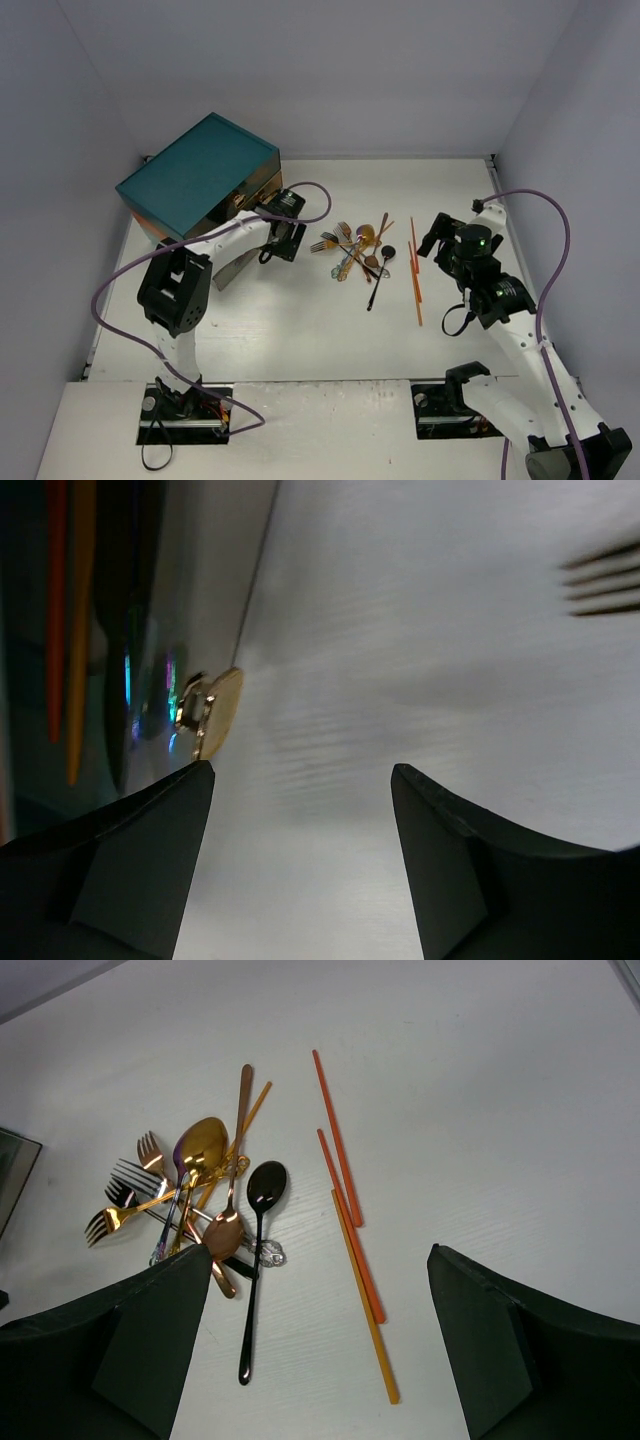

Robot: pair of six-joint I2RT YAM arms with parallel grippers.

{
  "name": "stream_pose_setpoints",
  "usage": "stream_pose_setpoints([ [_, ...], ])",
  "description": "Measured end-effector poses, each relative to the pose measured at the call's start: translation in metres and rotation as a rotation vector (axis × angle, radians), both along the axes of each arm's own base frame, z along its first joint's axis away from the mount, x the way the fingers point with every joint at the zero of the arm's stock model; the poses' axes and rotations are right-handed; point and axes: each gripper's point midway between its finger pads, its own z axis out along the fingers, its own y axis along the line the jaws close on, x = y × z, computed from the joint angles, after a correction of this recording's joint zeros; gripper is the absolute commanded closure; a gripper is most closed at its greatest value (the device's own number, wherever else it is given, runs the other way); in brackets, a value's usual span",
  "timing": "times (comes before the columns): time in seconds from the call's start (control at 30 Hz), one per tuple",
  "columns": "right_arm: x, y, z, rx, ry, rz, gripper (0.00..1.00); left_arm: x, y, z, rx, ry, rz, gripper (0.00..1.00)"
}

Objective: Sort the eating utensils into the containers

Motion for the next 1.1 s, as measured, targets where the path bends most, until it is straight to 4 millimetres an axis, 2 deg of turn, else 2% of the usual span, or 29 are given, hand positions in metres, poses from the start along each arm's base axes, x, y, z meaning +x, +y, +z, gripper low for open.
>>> stream_pose_setpoints([
  [0.1, 0.0, 0.001, -0.002, 0.001, 0.006, 0.005, 0.14, 0.011, 0.027, 0.0, 0.049, -0.011, 0.037, 0.31],
  [0.2, -0.001, 0.002, -0.005, 0.003, 0.012, 0.008, 0.14, 0.017, 0.043, -0.003, 0.089, -0.007, 0.049, 0.31],
  [0.43, -0.004, 0.004, -0.007, 0.016, 0.014, 0.022, 0.14, 0.018, 0.046, -0.004, 0.116, -0.007, 0.036, 0.31],
  [0.53, -0.005, 0.004, -0.005, 0.021, 0.006, 0.024, 0.14, 0.017, 0.04, 0.009, 0.098, -0.035, 0.021, 0.31],
  [0.6, -0.006, 0.004, -0.004, 0.021, 0.005, 0.025, 0.14, 0.013, 0.033, 0.023, 0.071, -0.054, -0.005, 0.31],
  [0.67, -0.006, 0.004, -0.005, 0.021, 0.008, 0.026, 0.15, 0.009, 0.024, 0.047, 0.053, -0.105, -0.034, 0.31],
  [0.73, -0.007, 0.005, -0.006, 0.019, 0.012, 0.029, 0.15, 0.004, 0.014, 0.08, 0.021, -0.17, -0.062, 0.31],
  [0.83, -0.008, 0.005, -0.008, 0.018, 0.022, 0.032, 0.15, 0.007, 0.0, 0.143, -0.047, -0.3, -0.084, 0.31],
  [0.93, -0.008, 0.005, -0.009, 0.017, 0.026, 0.033, 0.15, 0.012, 0.0, 0.194, -0.103, -0.407, -0.074, 0.31],
  [1.0, -0.008, 0.005, -0.009, 0.017, 0.027, 0.035, 0.15, 0.013, 0.002, 0.214, -0.119, -0.448, -0.069, 0.31],
  [1.1, -0.009, 0.006, -0.009, 0.019, 0.029, 0.039, 0.15, 0.013, 0.009, 0.22, -0.095, -0.456, -0.068, 0.31],
])
